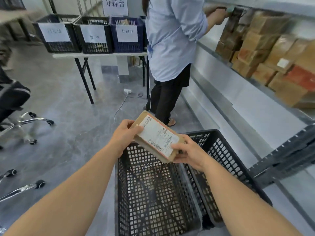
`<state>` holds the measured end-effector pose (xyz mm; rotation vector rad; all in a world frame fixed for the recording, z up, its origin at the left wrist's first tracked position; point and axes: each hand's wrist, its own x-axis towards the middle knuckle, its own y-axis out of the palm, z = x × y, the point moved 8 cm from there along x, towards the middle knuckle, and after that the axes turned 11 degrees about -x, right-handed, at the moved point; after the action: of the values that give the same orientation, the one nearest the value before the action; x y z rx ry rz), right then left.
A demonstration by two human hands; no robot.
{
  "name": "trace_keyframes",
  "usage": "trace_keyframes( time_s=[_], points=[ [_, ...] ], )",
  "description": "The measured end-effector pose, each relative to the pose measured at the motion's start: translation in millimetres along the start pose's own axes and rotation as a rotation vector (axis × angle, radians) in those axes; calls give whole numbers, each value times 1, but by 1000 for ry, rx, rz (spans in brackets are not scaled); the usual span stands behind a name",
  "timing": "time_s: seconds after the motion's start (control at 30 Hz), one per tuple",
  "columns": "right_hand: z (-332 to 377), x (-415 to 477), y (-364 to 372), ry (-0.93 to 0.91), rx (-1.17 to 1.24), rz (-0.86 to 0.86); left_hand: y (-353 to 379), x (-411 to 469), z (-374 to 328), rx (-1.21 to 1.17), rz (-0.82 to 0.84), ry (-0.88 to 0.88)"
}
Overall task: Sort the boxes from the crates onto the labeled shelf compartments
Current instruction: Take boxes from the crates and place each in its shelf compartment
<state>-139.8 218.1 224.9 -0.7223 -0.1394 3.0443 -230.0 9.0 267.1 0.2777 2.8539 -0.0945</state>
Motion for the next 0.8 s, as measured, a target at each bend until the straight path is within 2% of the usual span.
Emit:
trace_keyframes(
  time_s=[0.2, 0.33, 0.47, 0.63, 0.73, 0.8],
  points=[
    [11, -18, -7, -96, 206, -95, 31, -4, -32, -85, 97, 175],
    [17, -32, -10, -144, 278, -134, 60, -11, -37, -273, 263, 124],
    [26, -47, -21, -233, 350, -247, 98, -20, -34, -258, 424, 81],
    [36, -75, -47, -223, 212, -374, 138, -25, -34, -245, 554, 93],
    [33, -96, -75, -153, -20, -475, 160, -32, -42, -255, 653, 124],
    [31, -112, -94, -148, -90, -534, 177, -42, -48, -203, 744, 141]
  ],
)
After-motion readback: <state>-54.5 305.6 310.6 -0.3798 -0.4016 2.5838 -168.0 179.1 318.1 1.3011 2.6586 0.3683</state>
